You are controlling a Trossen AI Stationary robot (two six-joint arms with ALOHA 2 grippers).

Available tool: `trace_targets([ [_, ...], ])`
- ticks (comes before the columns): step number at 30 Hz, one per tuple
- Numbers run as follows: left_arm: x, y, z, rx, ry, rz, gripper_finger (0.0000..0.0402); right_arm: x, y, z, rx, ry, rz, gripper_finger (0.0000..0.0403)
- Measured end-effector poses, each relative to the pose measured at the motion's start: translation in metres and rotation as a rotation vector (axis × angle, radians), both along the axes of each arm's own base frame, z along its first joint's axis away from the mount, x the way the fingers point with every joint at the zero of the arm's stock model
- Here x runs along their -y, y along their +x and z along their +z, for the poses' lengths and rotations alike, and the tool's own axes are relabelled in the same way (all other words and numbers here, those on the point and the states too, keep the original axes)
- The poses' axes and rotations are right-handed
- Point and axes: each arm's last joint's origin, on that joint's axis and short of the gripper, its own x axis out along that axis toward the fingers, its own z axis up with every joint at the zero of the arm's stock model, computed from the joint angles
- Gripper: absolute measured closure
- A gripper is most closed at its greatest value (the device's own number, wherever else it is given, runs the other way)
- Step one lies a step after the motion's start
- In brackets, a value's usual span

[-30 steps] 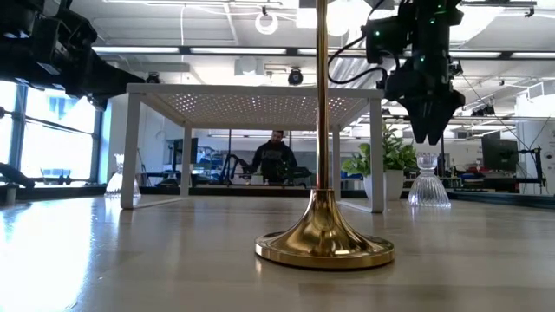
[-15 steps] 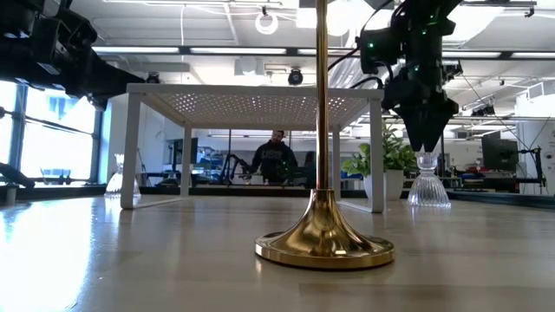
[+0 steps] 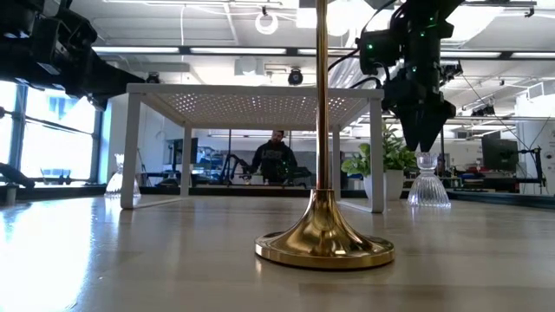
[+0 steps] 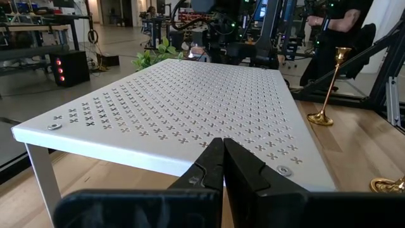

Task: Pick & Place candle stick holders
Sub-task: Put the right transparent glass candle holder on the shelf

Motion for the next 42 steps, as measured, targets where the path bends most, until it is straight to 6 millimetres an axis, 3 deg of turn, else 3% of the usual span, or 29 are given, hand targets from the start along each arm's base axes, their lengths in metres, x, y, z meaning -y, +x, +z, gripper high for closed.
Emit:
trace_targets([
  [25, 0.000, 0.000, 0.000, 0.000, 0.000, 0.000, 0.0400, 0.000, 0.000, 0.000, 0.003, 0.009, -0.010, 0.0163],
  [32, 0.000, 0.000, 0.000, 0.000, 0.000, 0.000, 0.0400, -0.004, -0.005, -0.021, -0.003, 0.050, -0.007, 0.0163],
  [42, 0.000, 0.000, 0.000, 0.000, 0.000, 0.000, 0.0400, -0.002, -0.005, -0.022, -0.010, -0.004, 0.016, 0.0175],
])
